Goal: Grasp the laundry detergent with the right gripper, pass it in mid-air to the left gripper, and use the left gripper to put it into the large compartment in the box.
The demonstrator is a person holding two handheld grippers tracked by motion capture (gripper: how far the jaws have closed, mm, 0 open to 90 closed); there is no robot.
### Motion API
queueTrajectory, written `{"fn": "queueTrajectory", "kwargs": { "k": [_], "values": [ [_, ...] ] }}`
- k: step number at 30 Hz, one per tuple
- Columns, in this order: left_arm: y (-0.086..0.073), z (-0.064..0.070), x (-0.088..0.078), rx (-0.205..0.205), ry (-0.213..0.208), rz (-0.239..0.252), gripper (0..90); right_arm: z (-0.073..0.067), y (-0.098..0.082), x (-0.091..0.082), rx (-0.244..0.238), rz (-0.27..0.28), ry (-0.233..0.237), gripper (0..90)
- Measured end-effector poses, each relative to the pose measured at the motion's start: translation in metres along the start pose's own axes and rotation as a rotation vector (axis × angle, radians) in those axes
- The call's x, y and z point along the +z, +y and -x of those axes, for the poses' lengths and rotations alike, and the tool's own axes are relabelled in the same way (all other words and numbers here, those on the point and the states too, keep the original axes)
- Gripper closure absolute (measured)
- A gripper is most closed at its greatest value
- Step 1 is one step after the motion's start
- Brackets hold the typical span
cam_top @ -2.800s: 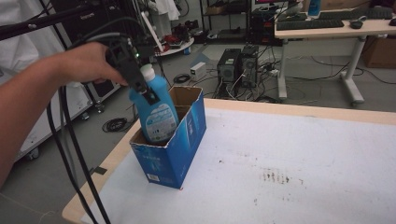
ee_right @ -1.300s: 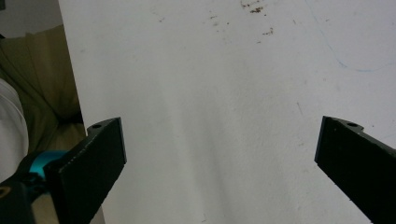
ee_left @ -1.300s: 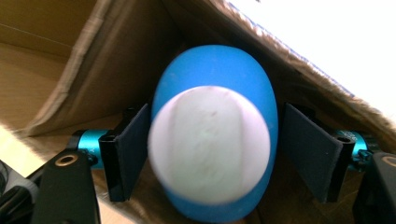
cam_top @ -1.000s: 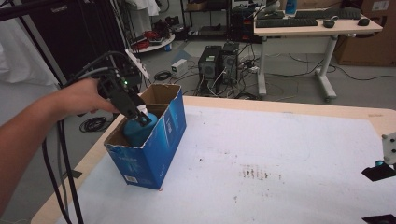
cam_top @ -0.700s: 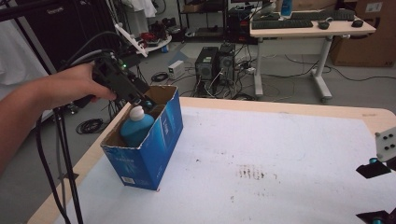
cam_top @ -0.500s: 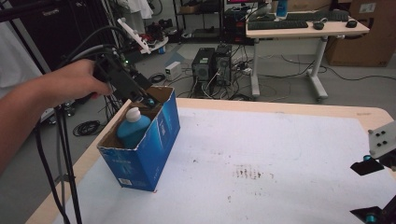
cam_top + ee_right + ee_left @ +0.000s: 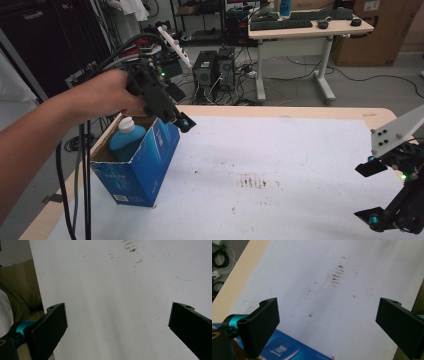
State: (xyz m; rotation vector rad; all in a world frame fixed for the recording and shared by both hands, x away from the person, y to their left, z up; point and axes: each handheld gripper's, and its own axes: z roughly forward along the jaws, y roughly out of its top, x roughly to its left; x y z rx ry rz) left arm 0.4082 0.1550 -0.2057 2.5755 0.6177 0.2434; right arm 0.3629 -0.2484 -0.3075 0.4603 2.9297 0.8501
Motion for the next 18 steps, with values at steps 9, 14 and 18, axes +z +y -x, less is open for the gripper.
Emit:
{"fn": "queueTrajectory", "kwargs": {
  "k": [9, 14, 18],
  "values": [
    [0.022, 0.011, 0.019, 0.065, -0.039, 0.013, 1.5, 0.002, 0.000, 0.001, 0.005, 0.005, 0.001, 1.1],
    [0.036, 0.022, 0.032, 0.132, -0.028, 0.013, 1.6, 0.004, 0.001, 0.003, 0.011, 0.001, -0.001, 1.1],
    [0.044, 0.030, 0.045, 0.159, -0.039, -0.026, 1.6, 0.006, 0.001, 0.004, 0.018, -0.002, -0.003, 1.1]
  ]
}}
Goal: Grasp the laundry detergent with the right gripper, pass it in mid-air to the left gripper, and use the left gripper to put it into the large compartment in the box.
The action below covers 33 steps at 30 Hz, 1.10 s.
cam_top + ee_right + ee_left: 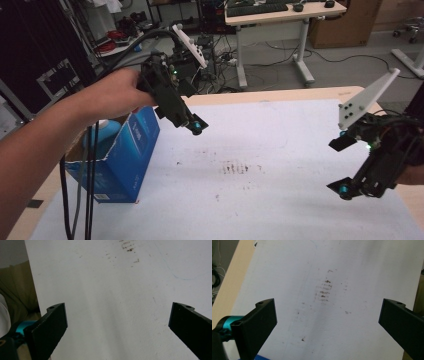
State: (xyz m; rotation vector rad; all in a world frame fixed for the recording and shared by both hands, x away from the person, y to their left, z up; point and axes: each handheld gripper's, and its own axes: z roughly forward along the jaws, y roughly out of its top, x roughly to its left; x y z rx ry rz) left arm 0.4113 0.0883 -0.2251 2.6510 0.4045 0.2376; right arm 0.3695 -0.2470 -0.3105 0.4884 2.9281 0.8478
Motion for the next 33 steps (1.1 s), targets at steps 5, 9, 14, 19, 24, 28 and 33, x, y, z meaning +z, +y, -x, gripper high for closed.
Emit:
{"fn": "queueTrajectory", "kwargs": {
  "k": [5, 9, 14, 19, 24, 28, 33],
  "values": [
    [0.008, 0.007, 0.016, 0.003, -0.035, -0.050, 1.6, 0.001, 0.000, -0.001, 0.007, 0.000, -0.005, 1.1],
    [0.011, 0.016, 0.028, 0.037, -0.059, -0.061, 1.6, 0.001, 0.001, -0.002, 0.007, -0.009, -0.011, 1.0],
    [0.011, 0.025, 0.036, 0.067, -0.083, -0.051, 1.6, 0.001, 0.004, -0.002, 0.001, -0.007, -0.022, 1.1],
    [0.012, 0.033, 0.044, 0.084, -0.088, -0.044, 1.6, 0.000, 0.007, 0.000, -0.017, -0.008, -0.037, 1.1],
    [0.013, 0.042, 0.052, 0.124, -0.105, -0.032, 1.6, 0.003, 0.007, 0.001, -0.013, -0.012, -0.036, 1.1],
    [0.016, 0.043, 0.056, 0.135, -0.105, -0.032, 1.6, 0.004, 0.007, 0.002, -0.009, -0.020, -0.039, 1.1],
    [0.018, 0.044, 0.066, 0.146, -0.107, -0.051, 1.6, 0.006, 0.007, 0.003, -0.010, -0.019, -0.037, 1.1]
  ]
}}
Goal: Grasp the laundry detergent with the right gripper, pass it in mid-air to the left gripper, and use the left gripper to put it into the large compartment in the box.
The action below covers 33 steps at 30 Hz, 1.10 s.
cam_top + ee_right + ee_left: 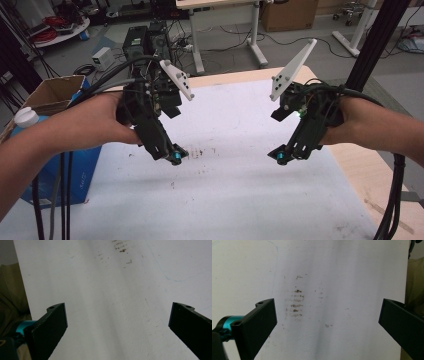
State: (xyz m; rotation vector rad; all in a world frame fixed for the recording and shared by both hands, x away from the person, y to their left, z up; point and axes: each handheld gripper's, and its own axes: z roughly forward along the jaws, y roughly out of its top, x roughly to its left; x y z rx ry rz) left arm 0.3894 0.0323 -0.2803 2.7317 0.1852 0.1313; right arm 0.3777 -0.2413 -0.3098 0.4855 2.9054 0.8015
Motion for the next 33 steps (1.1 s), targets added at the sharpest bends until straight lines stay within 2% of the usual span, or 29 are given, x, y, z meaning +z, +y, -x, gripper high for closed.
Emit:
{"fn": "queueTrajectory", "kwargs": {
  "k": [6, 18, 33],
  "values": [
    [-0.004, 0.002, 0.008, -0.004, -0.015, 0.001, 1.6, 0.000, 0.001, 0.003, 0.000, -0.012, 0.006, 1.0],
    [-0.010, 0.001, 0.012, -0.003, -0.019, 0.004, 1.6, -0.001, 0.004, 0.008, -0.008, -0.031, 0.009, 1.0],
    [-0.010, 0.000, 0.017, -0.002, -0.025, -0.012, 1.6, 0.000, 0.000, 0.013, -0.005, -0.038, 0.011, 1.0]
  ]
}}
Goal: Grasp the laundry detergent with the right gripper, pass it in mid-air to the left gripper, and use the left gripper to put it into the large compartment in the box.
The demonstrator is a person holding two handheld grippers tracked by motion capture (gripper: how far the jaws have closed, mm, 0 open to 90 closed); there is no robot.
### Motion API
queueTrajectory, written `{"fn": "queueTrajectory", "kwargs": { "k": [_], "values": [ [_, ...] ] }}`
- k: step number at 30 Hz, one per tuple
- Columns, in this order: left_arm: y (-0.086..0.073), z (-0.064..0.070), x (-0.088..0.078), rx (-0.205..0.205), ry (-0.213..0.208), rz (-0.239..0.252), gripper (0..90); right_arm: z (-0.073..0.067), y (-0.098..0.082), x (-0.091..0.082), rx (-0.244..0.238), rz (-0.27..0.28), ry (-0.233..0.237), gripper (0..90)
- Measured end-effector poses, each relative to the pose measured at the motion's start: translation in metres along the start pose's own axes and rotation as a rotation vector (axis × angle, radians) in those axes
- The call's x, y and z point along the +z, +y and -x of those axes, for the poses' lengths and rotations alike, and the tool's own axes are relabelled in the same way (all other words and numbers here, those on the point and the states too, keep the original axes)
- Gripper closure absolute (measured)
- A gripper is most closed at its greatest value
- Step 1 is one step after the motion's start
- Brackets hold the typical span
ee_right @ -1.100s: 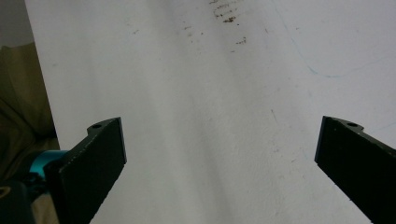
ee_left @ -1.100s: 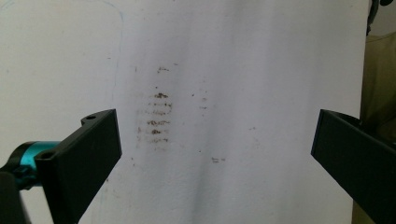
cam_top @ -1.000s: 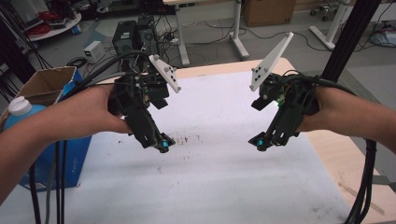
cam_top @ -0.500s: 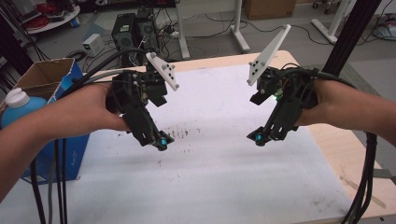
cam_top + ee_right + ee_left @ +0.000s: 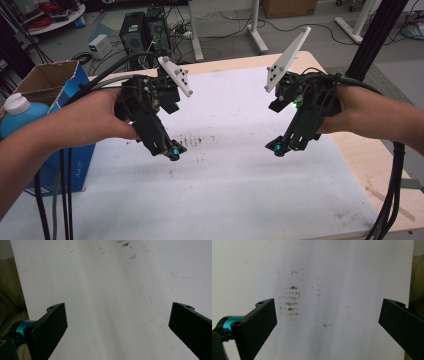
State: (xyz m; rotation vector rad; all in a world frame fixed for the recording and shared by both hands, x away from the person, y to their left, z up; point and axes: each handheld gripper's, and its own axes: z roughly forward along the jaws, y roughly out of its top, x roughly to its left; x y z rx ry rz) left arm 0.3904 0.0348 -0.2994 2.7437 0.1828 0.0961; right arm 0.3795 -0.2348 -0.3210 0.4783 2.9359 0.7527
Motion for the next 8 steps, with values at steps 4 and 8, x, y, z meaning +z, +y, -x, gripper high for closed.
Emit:
{"fn": "queueTrajectory", "kwargs": {
  "k": [4, 8],
  "values": [
    [-0.0010, -0.0002, -0.0010, -0.003, 0.001, 0.002, 1.7, -0.0007, -0.0019, -0.0006, 0.005, 0.001, -0.002, 1.0],
    [-0.0020, -0.0009, -0.0029, -0.006, 0.007, 0.006, 1.6, -0.0010, -0.0023, -0.0023, 0.007, 0.011, -0.008, 1.0]
  ]
}}
